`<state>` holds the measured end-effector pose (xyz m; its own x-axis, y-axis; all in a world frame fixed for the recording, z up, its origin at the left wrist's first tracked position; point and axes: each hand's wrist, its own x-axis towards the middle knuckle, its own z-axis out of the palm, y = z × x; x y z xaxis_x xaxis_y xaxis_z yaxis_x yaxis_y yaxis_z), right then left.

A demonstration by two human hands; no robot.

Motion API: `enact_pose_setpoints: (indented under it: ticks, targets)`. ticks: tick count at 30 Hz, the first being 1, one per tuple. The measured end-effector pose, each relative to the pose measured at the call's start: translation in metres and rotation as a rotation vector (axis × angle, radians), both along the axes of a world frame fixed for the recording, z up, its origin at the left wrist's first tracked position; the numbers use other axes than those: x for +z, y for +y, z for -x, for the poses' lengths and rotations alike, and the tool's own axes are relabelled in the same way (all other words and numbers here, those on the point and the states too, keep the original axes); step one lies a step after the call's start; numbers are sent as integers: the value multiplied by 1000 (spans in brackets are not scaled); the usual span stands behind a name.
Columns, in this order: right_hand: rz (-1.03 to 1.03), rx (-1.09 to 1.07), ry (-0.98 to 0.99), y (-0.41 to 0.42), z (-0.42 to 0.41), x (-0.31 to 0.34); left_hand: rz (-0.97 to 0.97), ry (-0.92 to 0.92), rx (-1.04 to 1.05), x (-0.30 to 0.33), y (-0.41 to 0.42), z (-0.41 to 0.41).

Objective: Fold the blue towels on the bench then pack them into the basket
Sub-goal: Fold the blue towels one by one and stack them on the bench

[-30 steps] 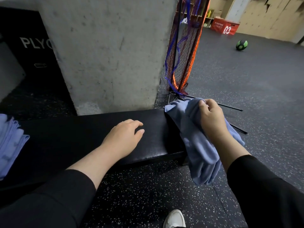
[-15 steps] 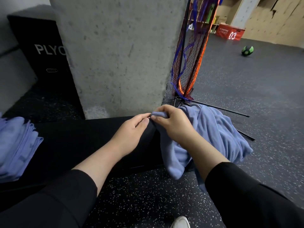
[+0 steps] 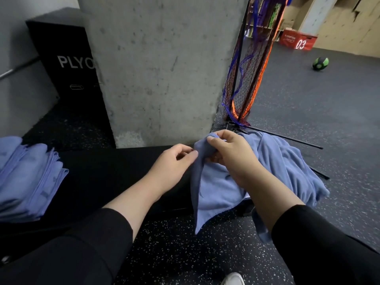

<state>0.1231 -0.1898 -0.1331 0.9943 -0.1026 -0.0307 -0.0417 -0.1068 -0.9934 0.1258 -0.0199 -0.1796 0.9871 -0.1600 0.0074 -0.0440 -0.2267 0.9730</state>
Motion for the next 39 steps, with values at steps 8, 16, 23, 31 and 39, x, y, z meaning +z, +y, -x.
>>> enact_pose_setpoints:
  ticks: [8,16,23,31,39]
  targets:
    - [-85,-128,-132,0,-7,10,-40,111,5,-8,-1,3]
    - [283,-55,-149,0,-5,11,-113,-60,110,17,42,-1]
    - [704,-68,-242,11,-15,-1,-665,-59,197,10,93,-3]
    - [595,-70,-272,42,-30,-6,3,149,590,25,132,-2]
    - [701,-177,-386,57,-35,-8,265,-240,614,29,155,-13]
